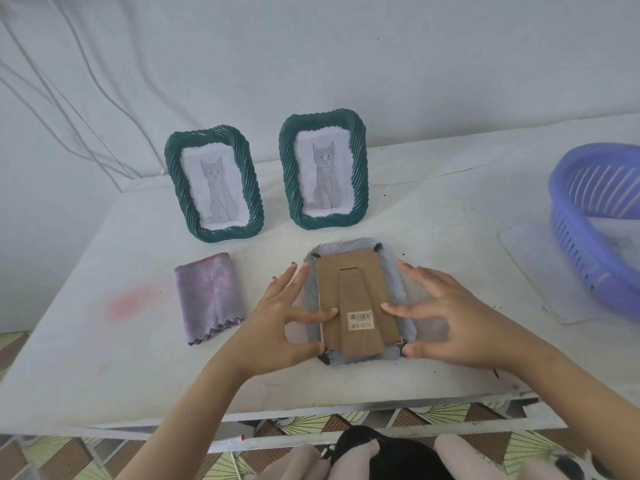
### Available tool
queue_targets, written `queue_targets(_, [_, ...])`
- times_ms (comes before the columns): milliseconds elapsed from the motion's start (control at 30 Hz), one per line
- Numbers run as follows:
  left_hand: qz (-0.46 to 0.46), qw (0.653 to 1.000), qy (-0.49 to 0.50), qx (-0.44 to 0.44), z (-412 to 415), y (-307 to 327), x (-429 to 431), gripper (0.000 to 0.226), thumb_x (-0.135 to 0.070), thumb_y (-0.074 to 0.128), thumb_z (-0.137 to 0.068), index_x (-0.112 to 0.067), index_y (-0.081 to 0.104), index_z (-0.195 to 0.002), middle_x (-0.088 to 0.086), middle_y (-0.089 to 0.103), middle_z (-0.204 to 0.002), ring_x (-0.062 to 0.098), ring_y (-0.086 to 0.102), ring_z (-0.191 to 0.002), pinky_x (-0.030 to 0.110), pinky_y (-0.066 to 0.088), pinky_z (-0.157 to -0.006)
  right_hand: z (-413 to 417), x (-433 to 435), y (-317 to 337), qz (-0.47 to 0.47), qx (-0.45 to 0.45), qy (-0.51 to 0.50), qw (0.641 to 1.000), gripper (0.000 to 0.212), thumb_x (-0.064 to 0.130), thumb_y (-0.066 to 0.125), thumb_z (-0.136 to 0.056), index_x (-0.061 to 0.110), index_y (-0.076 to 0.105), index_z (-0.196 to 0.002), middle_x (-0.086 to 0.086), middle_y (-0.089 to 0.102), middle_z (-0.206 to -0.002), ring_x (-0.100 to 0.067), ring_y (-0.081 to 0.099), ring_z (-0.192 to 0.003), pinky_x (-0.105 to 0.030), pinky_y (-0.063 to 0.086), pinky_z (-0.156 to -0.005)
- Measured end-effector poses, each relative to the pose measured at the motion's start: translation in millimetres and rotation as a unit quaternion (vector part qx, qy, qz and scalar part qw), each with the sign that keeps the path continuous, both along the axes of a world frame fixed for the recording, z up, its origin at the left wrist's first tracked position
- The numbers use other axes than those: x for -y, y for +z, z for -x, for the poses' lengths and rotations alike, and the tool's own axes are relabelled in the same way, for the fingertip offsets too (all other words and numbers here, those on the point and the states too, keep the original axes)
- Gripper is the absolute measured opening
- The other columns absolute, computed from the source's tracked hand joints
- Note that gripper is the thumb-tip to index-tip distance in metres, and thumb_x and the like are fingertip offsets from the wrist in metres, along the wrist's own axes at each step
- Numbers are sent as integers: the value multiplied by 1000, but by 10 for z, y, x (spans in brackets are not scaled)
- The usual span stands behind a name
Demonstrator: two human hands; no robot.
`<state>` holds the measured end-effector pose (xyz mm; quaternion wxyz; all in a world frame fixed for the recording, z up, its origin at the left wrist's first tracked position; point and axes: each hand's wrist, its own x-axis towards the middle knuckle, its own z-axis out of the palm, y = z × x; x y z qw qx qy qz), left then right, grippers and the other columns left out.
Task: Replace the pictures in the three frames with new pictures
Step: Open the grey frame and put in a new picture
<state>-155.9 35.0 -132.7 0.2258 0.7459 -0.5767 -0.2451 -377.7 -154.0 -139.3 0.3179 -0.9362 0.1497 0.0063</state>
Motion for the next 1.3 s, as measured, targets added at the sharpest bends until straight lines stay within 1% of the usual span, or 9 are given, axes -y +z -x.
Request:
queue_targets(67, [-2, 1000, -11, 13, -15, 3, -3, 52, -62, 62, -62, -56, 55, -112, -16, -7, -152, -7, -22, -136, 24, -12, -111, -20, -12, 56, 0, -8, 3, 1000, 49, 72, 60, -65, 69, 43, -111, 38, -15, -143, 5, -8, -138, -30, 9, -114])
queue_targets(167, [-12, 999, -26, 29, -25, 26, -1, 56, -65, 68, -59, -57, 53, -113, -16, -10, -152, -6, -24, -135, 17, -17, -107, -41, -10, 113, -2, -18, 0, 1000, 52, 63, 68, -66, 60, 48, -115, 37, -12, -143, 7, -8, -137, -26, 7, -113])
queue_targets(300, [-6, 998, -35, 60, -20, 55, 18, 53, -64, 67, -62, -55, 53, -113, -14, -10, -152, -6, -26, -135, 12, -21, -104, -76, -6, 127, -6, -18, 2, 1000, 50, 61, 68, -66, 56, 53, -114, 33, -7, -146, 6, -5, -137, -28, 9, -114])
queue_targets(567, [4, 993, -59, 106, -22, 37, 21, 61, -74, 60, -60, -52, 51, -117, -16, -13, -152, -2, -26, -136, 20, -20, -109, -160, 17, 187, 18, -38, 4, 999, 49, 64, 71, -61, 54, 58, -108, 27, 2, -150, 2, 1, -137, -24, 6, -110])
queue_targets(733, [40, 991, -57, 116, -37, -12, 12, 60, -75, 57, -63, -49, 55, -117, -13, -4, -153, 0, -20, -139, 24, -15, -111, -154, -9, 211, 81, -41, 33, 995, 51, 67, 62, -69, 48, 57, -116, 28, -2, -147, 5, -4, -134, -21, -3, -109])
queue_targets(867, [88, 978, -68, 174, -22, -79, 24, 55, -72, 56, -68, -39, 65, -111, -3, 16, -154, 12, 2, -144, 41, 6, -115, -142, -29, 192, 141, -23, 64, 988, 58, 72, 43, -72, 41, 58, -119, 22, -3, -148, -4, 0, -140, -25, -10, -110])
queue_targets(967, [118, 966, -75, 216, 7, -129, 30, 46, -63, 57, -75, -34, 68, -108, 0, 26, -152, 15, 14, -143, 46, 17, -114, -145, -46, 198, 166, -18, 74, 983, 58, 69, 41, -76, 36, 59, -120, 18, 1, -152, -5, 1, -140, -27, -11, -111])
queue_targets(1167, [122, 965, -61, 226, 15, -191, 0, 37, -54, 51, -83, -35, 66, -112, 0, 28, -151, 14, 14, -142, 44, 16, -113, -181, -38, 290, 188, -59, 84, 977, 70, 79, 33, -68, 41, 53, -124, 18, -9, -152, -9, -8, -141, -28, -19, -108])
queue_targets(1300, [115, 966, -54, 226, 27, -195, -21, 37, -51, 48, -85, -35, 64, -115, -1, 26, -151, 14, 13, -142, 44, 15, -113, -224, -48, 325, 211, -65, 93, 971, 61, 73, 46, -74, 37, 57, -121, 14, -3, -154, -10, -5, -142, -31, -20, -108])
